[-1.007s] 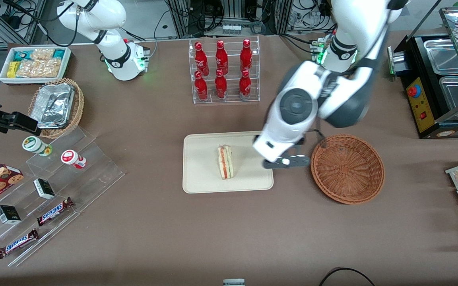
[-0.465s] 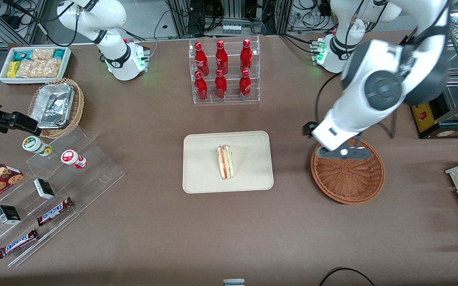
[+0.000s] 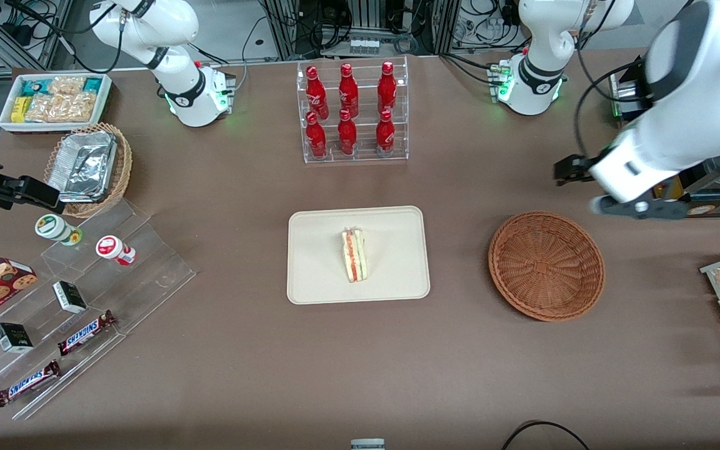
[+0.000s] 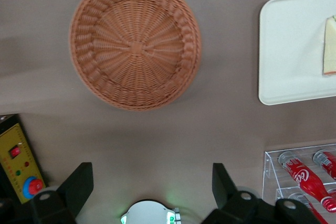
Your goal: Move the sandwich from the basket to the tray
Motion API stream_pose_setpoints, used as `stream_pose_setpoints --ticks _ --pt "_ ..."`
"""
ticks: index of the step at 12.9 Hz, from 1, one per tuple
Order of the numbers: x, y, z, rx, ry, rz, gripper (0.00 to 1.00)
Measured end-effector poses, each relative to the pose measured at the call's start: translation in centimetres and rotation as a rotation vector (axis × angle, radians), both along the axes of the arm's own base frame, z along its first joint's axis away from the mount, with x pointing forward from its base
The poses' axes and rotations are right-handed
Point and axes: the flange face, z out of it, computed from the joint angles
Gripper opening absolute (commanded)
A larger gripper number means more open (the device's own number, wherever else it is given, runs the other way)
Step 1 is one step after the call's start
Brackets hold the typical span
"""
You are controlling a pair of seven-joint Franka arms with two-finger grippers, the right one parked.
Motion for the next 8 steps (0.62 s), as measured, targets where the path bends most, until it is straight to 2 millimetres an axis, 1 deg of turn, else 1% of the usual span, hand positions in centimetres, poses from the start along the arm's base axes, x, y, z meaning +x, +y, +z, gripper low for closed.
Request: stream_pose_setpoints --ticks 1,4,6,8 --pt "-0.4 1.1 0.8 0.000 -0.004 0.013 1.00" --pt "-1.6 2.8 2.6 0.009 0.003 0.041 1.00" --pt "-1.9 4.3 3.8 0.017 -0.012 0.067 1.00" --pt "-2.0 5.3 4.7 0.043 -0.034 0.081 1.00"
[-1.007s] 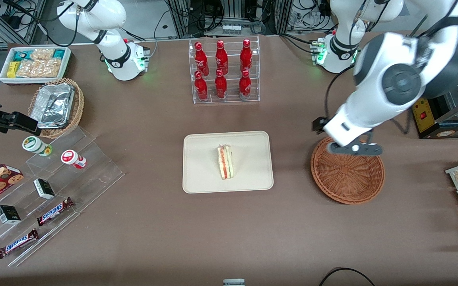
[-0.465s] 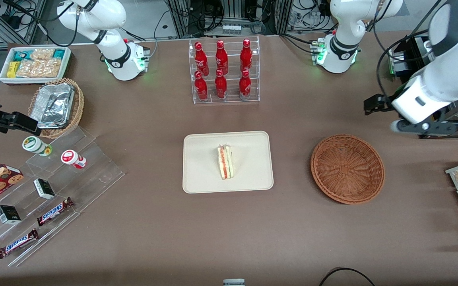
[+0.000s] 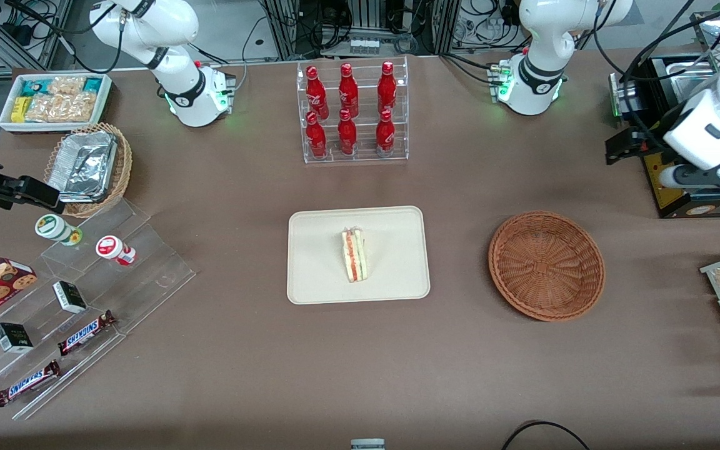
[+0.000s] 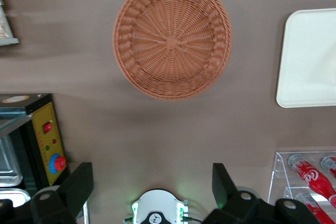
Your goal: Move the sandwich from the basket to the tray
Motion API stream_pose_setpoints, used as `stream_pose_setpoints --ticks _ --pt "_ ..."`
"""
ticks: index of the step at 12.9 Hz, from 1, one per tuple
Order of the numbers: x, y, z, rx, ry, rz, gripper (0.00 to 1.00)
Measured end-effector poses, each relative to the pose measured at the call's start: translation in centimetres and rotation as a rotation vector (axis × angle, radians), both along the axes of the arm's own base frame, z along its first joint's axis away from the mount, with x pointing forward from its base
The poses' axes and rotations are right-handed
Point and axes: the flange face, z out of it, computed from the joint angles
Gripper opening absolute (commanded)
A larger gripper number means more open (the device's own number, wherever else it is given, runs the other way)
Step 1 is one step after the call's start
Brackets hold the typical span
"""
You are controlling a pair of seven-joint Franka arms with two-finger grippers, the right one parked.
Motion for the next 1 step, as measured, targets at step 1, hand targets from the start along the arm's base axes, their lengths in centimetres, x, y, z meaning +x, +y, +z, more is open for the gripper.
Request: stream_pose_setpoints --ticks 1 --pt "-0.09 0.14 0.20 0.004 -0.004 0.002 1.00"
